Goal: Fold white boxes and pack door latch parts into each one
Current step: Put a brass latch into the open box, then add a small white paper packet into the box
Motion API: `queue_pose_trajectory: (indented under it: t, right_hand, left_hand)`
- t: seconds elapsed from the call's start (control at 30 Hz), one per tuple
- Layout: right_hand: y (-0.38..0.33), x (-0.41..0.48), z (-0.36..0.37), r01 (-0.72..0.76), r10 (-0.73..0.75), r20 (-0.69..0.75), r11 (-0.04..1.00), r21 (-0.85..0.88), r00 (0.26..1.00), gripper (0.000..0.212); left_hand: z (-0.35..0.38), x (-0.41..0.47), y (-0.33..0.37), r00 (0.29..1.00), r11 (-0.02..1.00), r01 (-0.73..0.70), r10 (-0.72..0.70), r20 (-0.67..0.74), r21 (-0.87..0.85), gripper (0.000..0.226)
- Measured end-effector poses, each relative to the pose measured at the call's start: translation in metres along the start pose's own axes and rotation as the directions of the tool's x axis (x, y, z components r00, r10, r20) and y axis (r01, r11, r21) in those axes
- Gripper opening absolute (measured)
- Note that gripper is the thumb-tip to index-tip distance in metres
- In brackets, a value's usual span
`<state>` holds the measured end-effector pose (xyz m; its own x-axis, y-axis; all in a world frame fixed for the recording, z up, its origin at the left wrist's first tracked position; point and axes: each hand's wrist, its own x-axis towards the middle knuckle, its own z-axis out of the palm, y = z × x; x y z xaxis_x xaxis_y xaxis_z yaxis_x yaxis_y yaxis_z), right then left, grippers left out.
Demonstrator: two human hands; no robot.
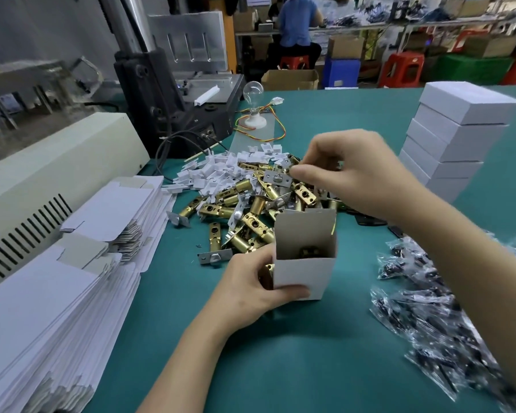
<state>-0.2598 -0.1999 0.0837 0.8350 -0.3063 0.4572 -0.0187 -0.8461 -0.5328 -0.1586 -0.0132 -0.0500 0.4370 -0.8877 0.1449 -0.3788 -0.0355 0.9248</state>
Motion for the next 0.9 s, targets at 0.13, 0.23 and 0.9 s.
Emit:
queue_pose_trajectory:
  t: [0.13,0.23,0.9]
  right_hand:
    - [0.001,0.07,0.041,-0.048,0.078,0.292,0.993,-0.107,0.953,0.039]
    - [0.008,0.115,0.082,-0.02,0.098,0.44,0.984,-0.179,0.892,0.034]
    - [0.053,0.176,0.188,0.195,0.057,0.526,0.891,-0.411,0.848,0.018]
  left_hand:
    - [0.001,0.002,-0.004,1.0,0.999,0.005,-0.005,0.014,-0.034,0.045]
    - [0.002,0.004,-0.007,1.0,0.999,-0.013,0.014,0.013,-0.05,0.044]
    - [0.006,0.011,-0.019,0.999,0.996,0.017,-0.013,0.048,-0.087,0.04]
